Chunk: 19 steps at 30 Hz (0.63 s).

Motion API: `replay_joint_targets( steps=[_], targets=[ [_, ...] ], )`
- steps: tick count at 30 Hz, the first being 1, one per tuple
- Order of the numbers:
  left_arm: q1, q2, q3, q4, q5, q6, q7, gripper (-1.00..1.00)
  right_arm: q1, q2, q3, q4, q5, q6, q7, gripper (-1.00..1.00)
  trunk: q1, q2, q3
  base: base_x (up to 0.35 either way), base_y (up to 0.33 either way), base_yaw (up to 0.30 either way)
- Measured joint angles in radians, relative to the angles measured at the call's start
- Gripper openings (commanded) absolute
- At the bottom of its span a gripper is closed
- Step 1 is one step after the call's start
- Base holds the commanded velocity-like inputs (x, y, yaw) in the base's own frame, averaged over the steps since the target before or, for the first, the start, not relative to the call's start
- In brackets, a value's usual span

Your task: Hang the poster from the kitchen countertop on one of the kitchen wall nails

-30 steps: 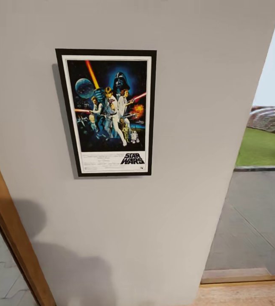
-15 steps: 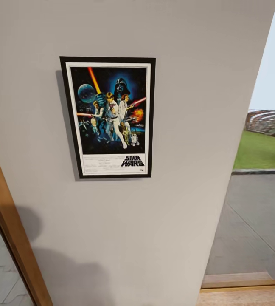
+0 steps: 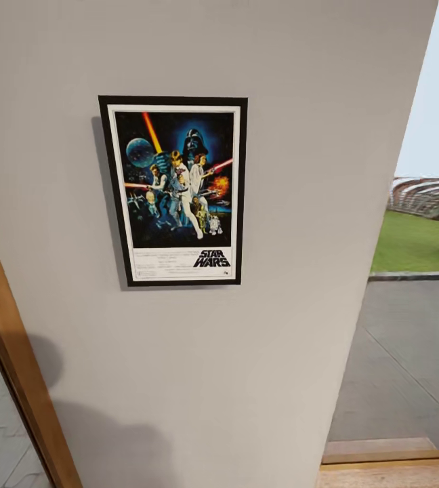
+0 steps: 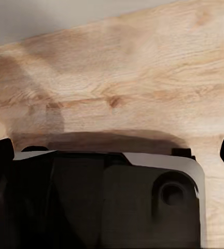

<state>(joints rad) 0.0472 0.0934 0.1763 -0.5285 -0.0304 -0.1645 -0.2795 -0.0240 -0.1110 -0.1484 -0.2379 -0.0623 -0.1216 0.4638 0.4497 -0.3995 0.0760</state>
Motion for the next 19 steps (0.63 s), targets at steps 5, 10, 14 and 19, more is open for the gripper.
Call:
replay_joint_targets(
  steps=[5, 10, 14, 19],
  targets=[
    [0.000, -0.002, -0.003, 0.000, -0.001, 0.000, -0.001, 1.00, 0.000, 0.004, 0.006, 0.116, -0.001, -0.002, -0.125, 1.00, 0.000, 0.000, 0.000, 0.000, 0.000, 0.000],
    [0.000, -0.002, -0.004, 0.001, -0.001, 0.000, -0.001, 1.00, 0.000, 0.004, 0.005, 0.148, -0.001, -0.002, -0.176, 1.00, 0.000, 0.000, 0.000, 0.000, 0.000, 0.000],
    [0.000, -0.002, -0.004, 0.001, -0.001, 0.000, -0.001, 1.00, 0.000, 0.003, 0.005, 0.153, -0.002, -0.002, -0.185, 1.00, 0.000, 0.000, 0.000, 0.000, 0.000, 0.000],
    [0.000, -0.002, -0.004, 0.001, -0.001, 0.000, 0.000, 1.00, 0.000, 0.004, 0.005, 0.156, -0.002, -0.002, -0.189, 1.00, 0.000, 0.000, 0.000, 0.000, 0.000, 0.000]
  ],
)
